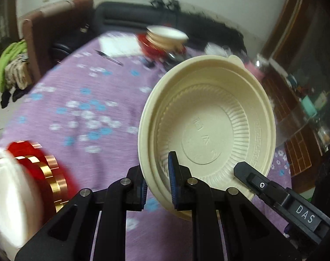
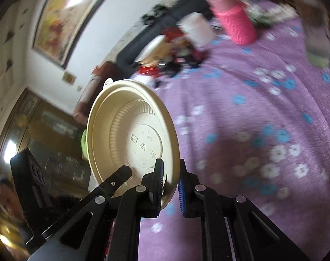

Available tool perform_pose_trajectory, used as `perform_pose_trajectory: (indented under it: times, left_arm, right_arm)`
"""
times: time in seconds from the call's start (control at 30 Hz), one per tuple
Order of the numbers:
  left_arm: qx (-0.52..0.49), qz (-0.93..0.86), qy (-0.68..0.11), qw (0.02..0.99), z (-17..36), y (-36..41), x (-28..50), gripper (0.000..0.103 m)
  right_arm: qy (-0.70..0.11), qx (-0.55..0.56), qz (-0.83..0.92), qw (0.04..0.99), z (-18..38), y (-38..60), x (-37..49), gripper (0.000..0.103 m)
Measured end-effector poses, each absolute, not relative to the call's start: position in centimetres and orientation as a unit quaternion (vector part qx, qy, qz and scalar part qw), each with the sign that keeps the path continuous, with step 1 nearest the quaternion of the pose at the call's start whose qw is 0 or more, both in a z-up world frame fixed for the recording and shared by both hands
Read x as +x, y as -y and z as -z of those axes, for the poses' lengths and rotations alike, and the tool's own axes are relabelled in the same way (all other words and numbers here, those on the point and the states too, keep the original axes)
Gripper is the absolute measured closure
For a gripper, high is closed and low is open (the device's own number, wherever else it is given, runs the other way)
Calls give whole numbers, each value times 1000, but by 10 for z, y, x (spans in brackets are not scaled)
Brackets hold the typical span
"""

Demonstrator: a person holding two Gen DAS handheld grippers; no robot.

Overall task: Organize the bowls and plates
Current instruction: 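Carry the beige bowl with both grippers and lower it onto the white bowls, then open both grippers and withdraw from the beige bowl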

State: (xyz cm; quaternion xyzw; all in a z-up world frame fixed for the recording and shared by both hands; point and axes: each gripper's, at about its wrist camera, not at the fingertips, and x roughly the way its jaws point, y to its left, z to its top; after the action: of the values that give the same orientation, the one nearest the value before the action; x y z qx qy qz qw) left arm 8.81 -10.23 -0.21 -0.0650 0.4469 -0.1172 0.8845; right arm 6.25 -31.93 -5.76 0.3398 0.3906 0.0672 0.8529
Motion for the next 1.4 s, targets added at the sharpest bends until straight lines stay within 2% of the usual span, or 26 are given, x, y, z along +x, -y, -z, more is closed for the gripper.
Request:
perform_pose_trajectory:
  times: [0.33, 0.5, 0.67, 0.8, 1.0, 1.1, 1.2, 1.27, 1.33, 1.4]
  left_arm:
    - [-94, 34, -391, 915, -41, -45, -2, 87]
    - [-90, -18, -403, 910, -26, -93, -30, 84]
    - [-95, -32, -442, 891, 7, -113, -16, 81]
    - [-111, -24, -476, 872, 36, -123, 0, 81]
    - [-93, -15, -483, 871, 40, -120, 5, 78]
    - [-82, -24, -477, 875, 38, -123, 7, 72]
    - [-63, -34, -471, 879, 36, -125, 7, 57]
    - [-51, -40, -469, 881, 40, -127, 9, 57]
    - [-46, -35, -468, 882, 39, -127, 7, 57]
    - [-31, -38, -456, 888, 35, -127, 5, 57]
  right_arm:
    - [-393, 250, -212, 859, 4, 176, 32, 91]
    - [-416, 195, -263, 848, 7, 103, 17, 91]
    - [-430, 141, -267, 851, 20, 53, 6, 91]
    - [-448, 113, -242, 853, 43, 35, 17, 91]
    - [-467, 106, -219, 850, 67, 30, 33, 87]
    - [-462, 114, -210, 854, 64, 35, 37, 86]
    - [-454, 119, -197, 861, 60, 43, 40, 85]
    - [-450, 123, -191, 864, 58, 49, 42, 85]
    - [-448, 131, -194, 863, 57, 56, 45, 77]
    - [-435, 123, -185, 872, 52, 67, 46, 77]
